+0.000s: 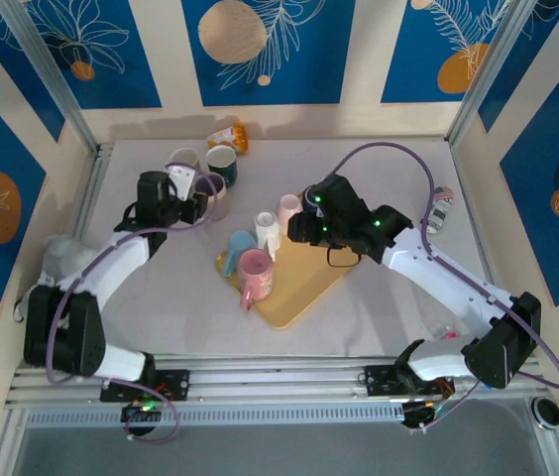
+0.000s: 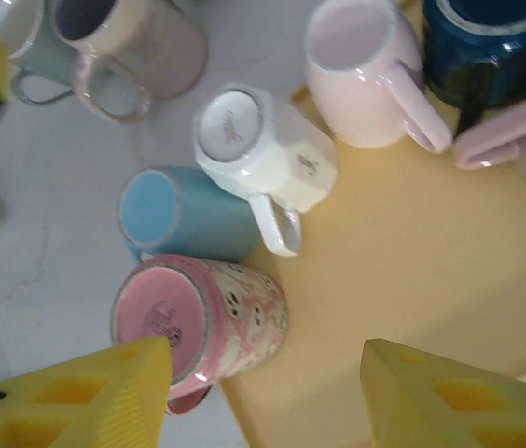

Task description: Turn the mug right side up

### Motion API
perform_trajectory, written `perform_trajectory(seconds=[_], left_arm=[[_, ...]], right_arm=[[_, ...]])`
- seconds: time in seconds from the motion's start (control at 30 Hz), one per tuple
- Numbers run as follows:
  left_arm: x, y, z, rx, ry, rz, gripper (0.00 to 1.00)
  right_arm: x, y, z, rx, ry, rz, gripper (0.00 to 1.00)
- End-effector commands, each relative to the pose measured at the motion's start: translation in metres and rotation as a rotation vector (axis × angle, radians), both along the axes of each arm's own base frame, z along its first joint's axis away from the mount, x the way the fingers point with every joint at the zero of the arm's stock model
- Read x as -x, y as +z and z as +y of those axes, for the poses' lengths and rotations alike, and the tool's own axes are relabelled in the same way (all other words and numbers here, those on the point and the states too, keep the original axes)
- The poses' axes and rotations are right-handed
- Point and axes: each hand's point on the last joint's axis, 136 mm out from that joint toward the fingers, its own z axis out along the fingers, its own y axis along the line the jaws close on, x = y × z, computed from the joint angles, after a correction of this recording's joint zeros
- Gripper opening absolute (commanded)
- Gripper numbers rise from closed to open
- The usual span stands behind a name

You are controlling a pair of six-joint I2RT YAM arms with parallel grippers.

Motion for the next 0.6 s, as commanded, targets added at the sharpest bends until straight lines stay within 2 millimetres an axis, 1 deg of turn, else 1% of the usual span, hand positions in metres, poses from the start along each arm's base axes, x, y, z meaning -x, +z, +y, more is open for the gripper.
perform_trajectory(seconds=[0.0,0.1,0.23,0.33,0.4,0.57], left_arm=[[0.033,0.009,-0.002,0.083,-0.008,0.13,0.61],[0.056,0.023,-0.009,0.186,-0.002,0.233,0.61],[0.089,0.033,-0.022,0.351,-0.004,0.364,0.6],[0.113,0.035,-0.032,0.463,-0.009,0.462,0.6],[0.128,0.035,-0.037,0.515,-0.018,0.514,0.6],[0.156,0.044,-0.041,0.54,-0.056,0.566,0.61]], right_arm=[[0.011,0.012,-0.013,-0.005,-0.067,0.06,0.57],[0.025,0.009,-0.005,-0.026,-0.058,0.142,0.56],[0.045,-0.004,0.009,-0.019,-0.078,0.228,0.57],[0.059,-0.018,0.028,-0.016,-0.094,0.296,0.57],[0.067,-0.026,0.045,-0.016,-0.096,0.328,0.57],[0.079,-0.041,0.077,0.004,-0.142,0.347,0.56]])
